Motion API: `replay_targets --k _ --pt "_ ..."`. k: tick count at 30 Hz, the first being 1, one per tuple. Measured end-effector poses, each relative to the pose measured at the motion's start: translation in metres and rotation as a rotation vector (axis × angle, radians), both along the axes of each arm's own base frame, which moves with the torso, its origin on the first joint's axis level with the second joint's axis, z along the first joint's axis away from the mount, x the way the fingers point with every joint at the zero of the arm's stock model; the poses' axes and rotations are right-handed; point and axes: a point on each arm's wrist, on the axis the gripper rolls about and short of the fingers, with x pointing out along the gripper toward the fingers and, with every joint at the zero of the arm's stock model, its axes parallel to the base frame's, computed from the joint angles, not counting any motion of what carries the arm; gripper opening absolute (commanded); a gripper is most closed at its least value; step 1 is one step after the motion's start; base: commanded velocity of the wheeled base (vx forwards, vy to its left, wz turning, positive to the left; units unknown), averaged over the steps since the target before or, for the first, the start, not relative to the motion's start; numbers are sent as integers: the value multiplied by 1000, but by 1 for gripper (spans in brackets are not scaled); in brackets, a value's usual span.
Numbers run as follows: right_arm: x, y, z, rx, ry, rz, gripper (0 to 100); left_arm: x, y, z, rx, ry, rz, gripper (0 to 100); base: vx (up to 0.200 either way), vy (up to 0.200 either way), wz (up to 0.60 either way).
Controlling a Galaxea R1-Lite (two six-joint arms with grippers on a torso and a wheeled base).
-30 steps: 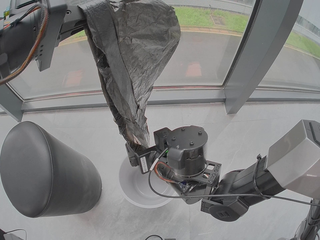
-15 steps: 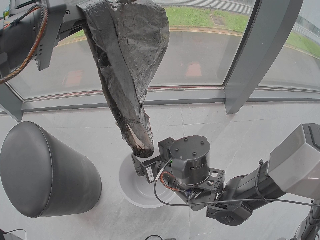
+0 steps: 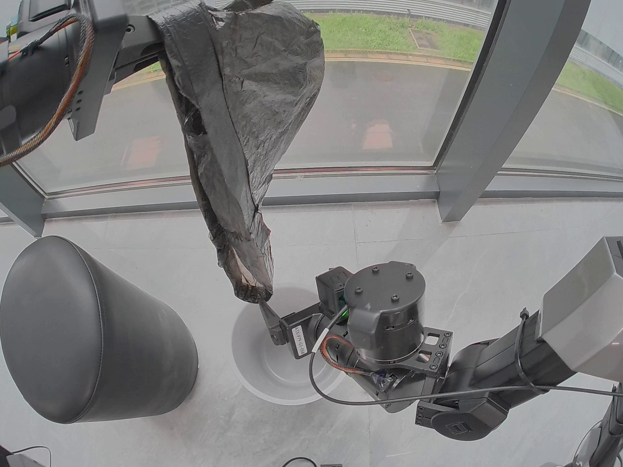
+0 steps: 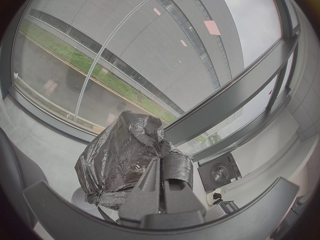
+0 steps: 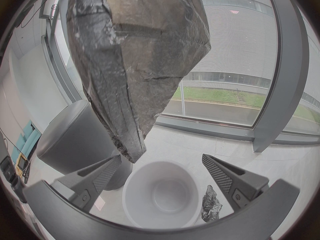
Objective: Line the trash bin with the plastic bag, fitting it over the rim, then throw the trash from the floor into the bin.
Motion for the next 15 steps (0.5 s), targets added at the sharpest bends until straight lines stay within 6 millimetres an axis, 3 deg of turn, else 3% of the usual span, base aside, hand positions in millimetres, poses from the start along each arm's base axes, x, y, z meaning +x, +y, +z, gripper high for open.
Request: replay_targets --k 15 --pt "18 15 11 62 -41 -14 100 0 0 0 -2 1 -1 0 0 0 0"
